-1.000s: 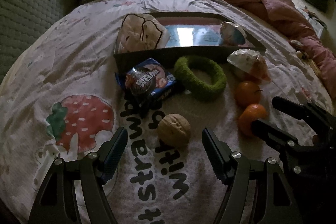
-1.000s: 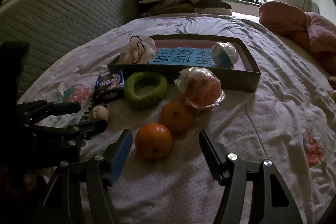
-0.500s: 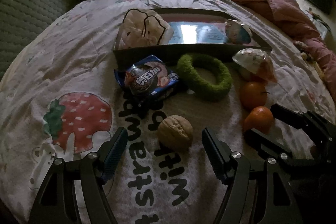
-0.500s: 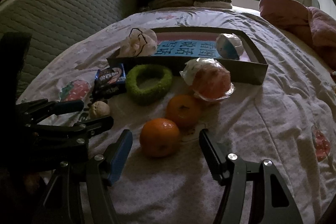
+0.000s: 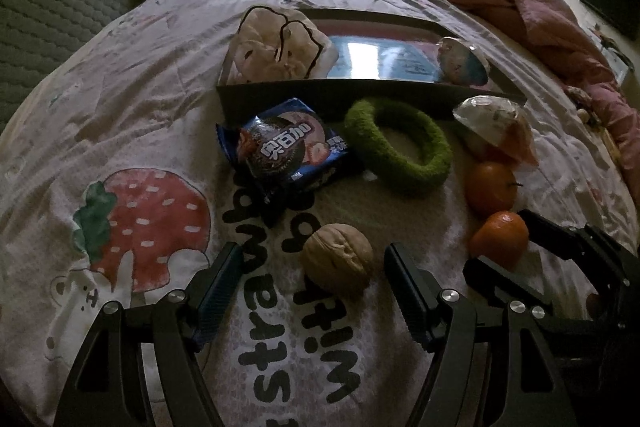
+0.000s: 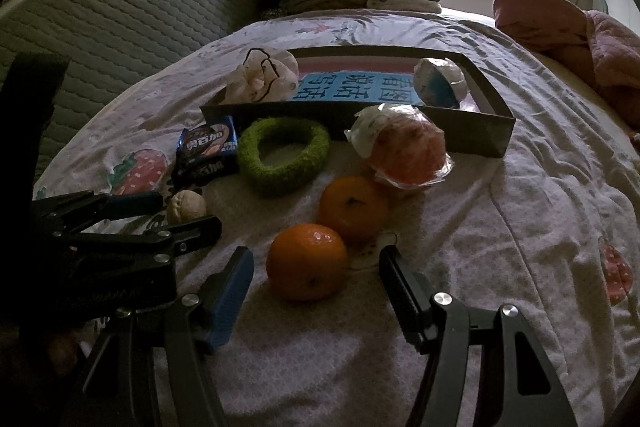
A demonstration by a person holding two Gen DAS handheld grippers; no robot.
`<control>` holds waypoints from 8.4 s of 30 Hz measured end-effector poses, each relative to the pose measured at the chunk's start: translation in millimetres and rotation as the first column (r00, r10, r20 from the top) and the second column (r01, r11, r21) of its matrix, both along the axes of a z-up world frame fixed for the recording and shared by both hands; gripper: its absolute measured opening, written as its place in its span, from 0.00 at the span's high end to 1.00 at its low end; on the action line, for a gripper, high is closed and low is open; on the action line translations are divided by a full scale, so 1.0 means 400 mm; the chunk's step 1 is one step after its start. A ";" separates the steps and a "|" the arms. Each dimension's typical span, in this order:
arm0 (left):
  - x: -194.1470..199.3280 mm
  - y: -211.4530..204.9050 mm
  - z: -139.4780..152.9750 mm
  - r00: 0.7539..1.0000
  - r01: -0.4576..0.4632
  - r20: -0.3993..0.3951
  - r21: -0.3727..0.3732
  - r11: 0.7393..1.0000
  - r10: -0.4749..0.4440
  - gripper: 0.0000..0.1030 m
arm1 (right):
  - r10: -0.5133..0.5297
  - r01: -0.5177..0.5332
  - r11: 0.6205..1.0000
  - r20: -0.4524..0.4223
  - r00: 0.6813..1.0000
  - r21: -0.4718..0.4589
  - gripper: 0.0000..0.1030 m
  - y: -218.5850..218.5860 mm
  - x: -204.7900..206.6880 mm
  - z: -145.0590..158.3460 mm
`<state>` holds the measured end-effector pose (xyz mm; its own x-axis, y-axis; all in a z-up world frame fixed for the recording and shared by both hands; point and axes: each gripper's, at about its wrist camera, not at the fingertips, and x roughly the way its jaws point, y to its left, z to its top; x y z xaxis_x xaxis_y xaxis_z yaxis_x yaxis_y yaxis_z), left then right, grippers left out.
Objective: Organize objects
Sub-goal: 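Close the left tool on the walnut while the right tool grasps an orange, then lift the walnut with the left tool while the right tool lifts the orange toward the tray, then carry the walnut with the left tool while the right tool carries the orange over the pink tray, then lower and open the left tool on the walnut while the right tool releases the orange in the tray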
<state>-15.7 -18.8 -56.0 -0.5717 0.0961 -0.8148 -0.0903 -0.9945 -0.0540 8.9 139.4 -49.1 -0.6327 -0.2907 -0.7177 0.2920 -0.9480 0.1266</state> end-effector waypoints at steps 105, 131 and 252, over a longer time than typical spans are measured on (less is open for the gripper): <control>-0.048 0.085 0.231 0.954 0.032 -0.298 0.069 0.997 -0.010 0.66 | -0.084 0.078 0.996 -0.303 0.949 -0.032 0.60 0.085 -0.051 0.221; -0.142 0.029 0.289 0.927 0.008 -0.375 0.088 0.996 0.026 0.66 | -0.086 0.084 0.996 -0.305 0.948 -0.018 0.60 0.059 -0.156 0.265; -0.411 0.101 0.021 0.991 0.134 -0.013 0.049 0.990 -0.133 0.59 | 0.005 -0.015 0.975 0.044 0.999 0.223 0.60 0.018 -0.415 0.044</control>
